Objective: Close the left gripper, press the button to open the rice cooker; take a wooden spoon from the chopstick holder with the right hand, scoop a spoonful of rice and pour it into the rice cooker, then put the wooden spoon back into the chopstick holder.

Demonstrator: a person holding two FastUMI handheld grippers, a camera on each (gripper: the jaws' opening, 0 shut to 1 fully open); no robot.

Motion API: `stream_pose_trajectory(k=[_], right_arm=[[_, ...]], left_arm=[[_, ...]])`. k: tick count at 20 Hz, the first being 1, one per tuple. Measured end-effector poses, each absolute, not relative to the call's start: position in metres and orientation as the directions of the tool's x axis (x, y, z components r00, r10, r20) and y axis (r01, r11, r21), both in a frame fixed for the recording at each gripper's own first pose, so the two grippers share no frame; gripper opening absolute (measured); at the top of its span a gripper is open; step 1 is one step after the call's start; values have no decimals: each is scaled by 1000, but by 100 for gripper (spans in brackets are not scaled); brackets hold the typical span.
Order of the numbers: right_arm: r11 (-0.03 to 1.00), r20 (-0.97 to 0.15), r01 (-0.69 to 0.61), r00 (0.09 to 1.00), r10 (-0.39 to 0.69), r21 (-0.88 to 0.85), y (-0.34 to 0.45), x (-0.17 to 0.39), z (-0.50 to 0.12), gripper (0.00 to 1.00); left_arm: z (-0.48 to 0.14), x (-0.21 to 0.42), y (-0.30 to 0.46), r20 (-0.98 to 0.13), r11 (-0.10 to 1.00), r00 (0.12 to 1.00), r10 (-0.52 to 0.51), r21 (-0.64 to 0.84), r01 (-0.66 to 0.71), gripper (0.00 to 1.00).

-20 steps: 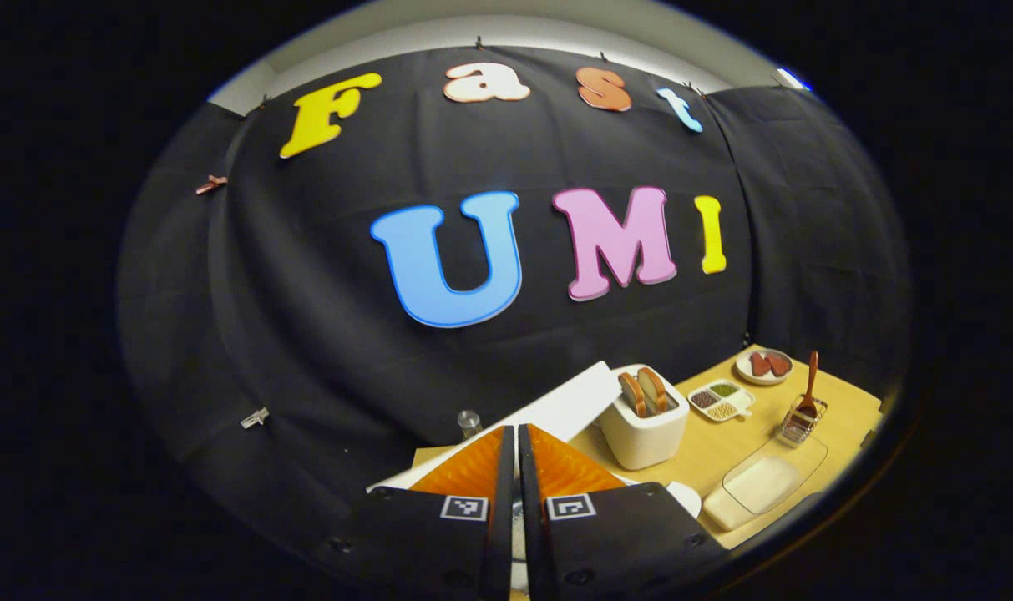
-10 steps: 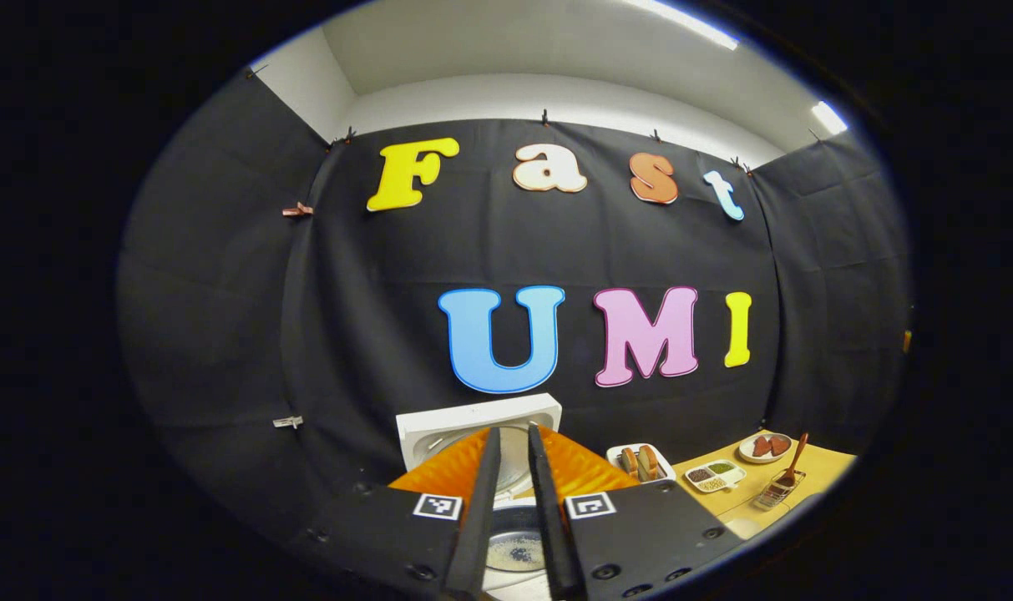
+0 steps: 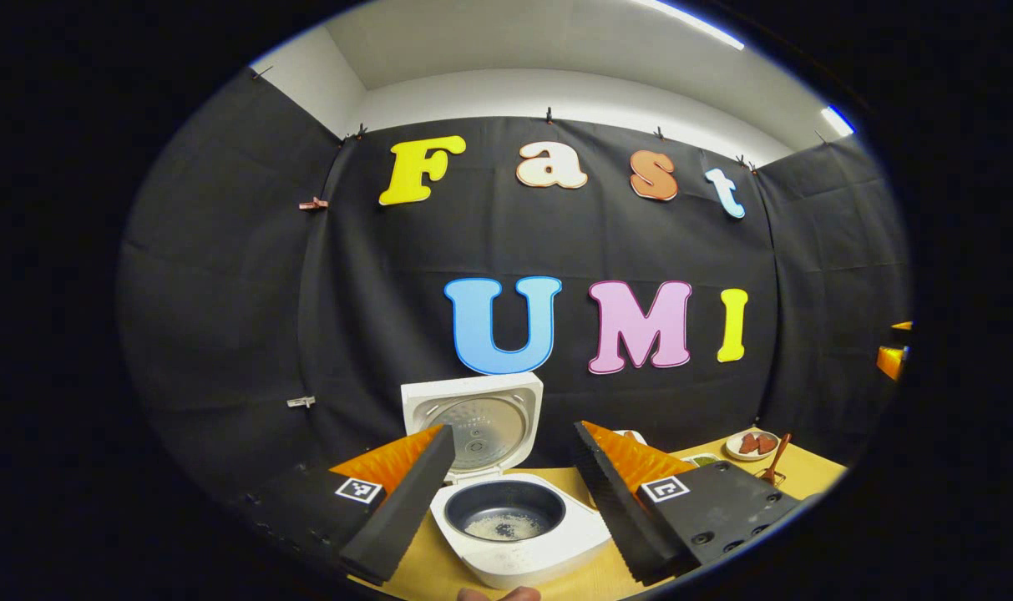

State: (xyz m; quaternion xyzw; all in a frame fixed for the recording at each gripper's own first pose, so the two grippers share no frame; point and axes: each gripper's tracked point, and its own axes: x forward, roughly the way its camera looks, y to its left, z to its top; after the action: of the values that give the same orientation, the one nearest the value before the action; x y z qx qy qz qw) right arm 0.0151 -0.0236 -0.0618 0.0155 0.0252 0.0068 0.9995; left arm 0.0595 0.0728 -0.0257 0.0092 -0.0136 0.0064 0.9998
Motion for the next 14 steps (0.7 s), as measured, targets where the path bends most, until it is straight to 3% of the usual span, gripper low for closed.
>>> stream_pose_trajectory(k=[14], right_arm=[[982, -220, -146, 961, 170, 120, -37, 89, -183, 98]], left_arm=[[-34, 3, 38, 3, 994, 995, 105, -8, -105, 97]])
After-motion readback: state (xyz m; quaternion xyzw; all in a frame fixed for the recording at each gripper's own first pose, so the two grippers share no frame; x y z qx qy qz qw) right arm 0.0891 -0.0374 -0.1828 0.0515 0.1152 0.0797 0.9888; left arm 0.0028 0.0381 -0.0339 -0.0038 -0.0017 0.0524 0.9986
